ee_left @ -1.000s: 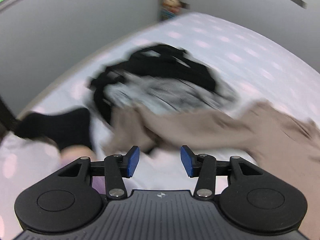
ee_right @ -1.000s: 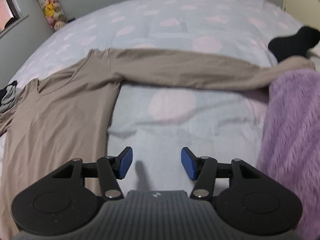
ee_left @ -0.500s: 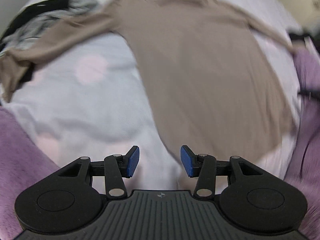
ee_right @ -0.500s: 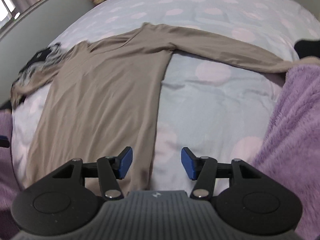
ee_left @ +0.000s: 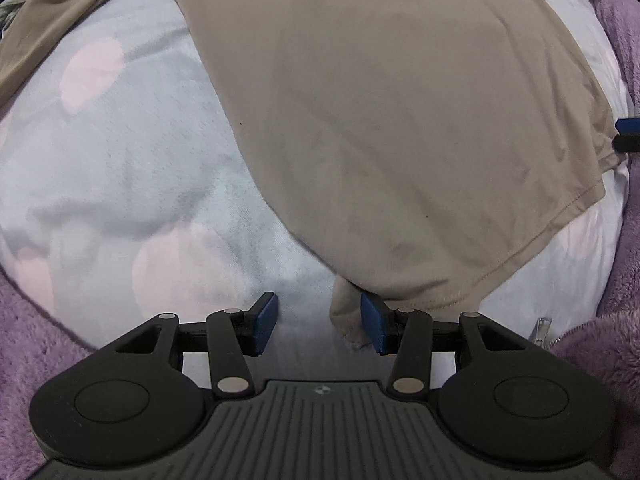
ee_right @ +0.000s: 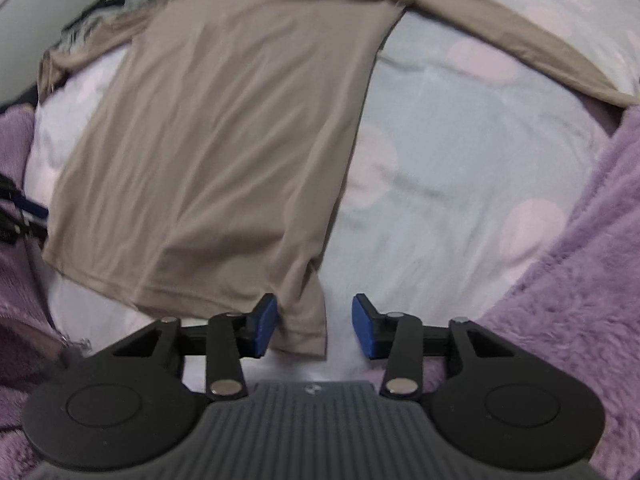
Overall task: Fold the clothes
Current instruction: 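Grasp the shirt hem with both grippers to smooth it flat, then open both grippers and release the beige shirt hem onto the bed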
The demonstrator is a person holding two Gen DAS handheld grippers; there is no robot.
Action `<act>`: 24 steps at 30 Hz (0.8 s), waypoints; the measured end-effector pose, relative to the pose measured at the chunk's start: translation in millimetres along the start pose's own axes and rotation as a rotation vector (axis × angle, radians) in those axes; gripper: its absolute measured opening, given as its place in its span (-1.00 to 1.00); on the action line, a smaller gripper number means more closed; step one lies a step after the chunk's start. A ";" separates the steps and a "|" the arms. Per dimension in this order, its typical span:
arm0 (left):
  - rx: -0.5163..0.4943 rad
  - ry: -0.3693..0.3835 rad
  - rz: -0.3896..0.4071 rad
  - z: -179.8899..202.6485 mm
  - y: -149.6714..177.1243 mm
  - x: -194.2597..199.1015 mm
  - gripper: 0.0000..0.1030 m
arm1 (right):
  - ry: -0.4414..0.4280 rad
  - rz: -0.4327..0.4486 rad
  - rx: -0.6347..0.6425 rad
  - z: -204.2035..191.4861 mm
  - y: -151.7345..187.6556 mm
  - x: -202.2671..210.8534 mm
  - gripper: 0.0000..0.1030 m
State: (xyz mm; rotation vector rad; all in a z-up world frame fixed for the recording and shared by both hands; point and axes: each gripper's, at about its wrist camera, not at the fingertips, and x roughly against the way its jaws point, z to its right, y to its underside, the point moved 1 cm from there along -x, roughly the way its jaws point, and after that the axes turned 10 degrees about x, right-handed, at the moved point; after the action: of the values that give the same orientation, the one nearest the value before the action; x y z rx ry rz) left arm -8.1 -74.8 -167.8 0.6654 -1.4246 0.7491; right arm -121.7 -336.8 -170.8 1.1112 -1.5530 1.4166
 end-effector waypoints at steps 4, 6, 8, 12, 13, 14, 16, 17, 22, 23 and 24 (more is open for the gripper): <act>-0.023 0.021 0.012 3.6 8.4 3.0 -0.57 | -0.005 -0.057 0.069 -9.8 -2.1 -10.6 -0.61; -0.032 0.051 0.015 6.2 14.6 7.8 -0.89 | -0.016 -0.046 0.086 -12.3 -1.3 -8.2 -0.84; -0.030 0.059 0.028 7.3 21.7 13.5 -0.91 | -0.032 -0.017 0.064 -8.2 0.0 0.7 -0.86; 0.000 0.077 0.076 2.6 34.3 37.7 -0.94 | -0.067 0.061 -0.012 7.0 2.1 30.7 -0.86; 0.014 0.089 0.093 -0.7 34.8 46.8 -0.95 | -0.074 0.081 -0.024 9.6 1.9 41.2 -0.86; 0.032 0.103 0.111 -6.4 31.8 57.0 -0.95 | -0.080 0.103 -0.033 11.7 1.9 52.7 -0.87; 0.056 0.122 0.133 -18.5 29.7 74.1 -0.95 | -0.090 0.137 -0.042 14.9 1.7 74.5 -0.89; 0.060 0.125 0.131 -19.3 29.2 79.1 -0.95 | -0.092 0.144 -0.037 15.3 1.5 84.0 -0.89; 0.046 0.090 0.076 -20.8 37.9 81.7 -0.95 | -0.068 0.089 0.024 5.8 5.1 95.3 -0.93; 0.040 0.075 0.064 -20.6 35.5 77.3 -0.95 | -0.070 0.067 0.030 4.7 7.5 88.6 -0.93; 0.039 0.069 0.053 -21.5 37.9 73.2 -0.95 | -0.071 0.046 0.036 3.7 9.9 81.9 -0.94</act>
State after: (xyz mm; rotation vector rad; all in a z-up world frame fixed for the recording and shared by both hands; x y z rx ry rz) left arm -24.8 -30.3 -97.0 0.6285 -1.3719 0.8357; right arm -159.2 -349.7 -98.3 1.1651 -1.6177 1.4546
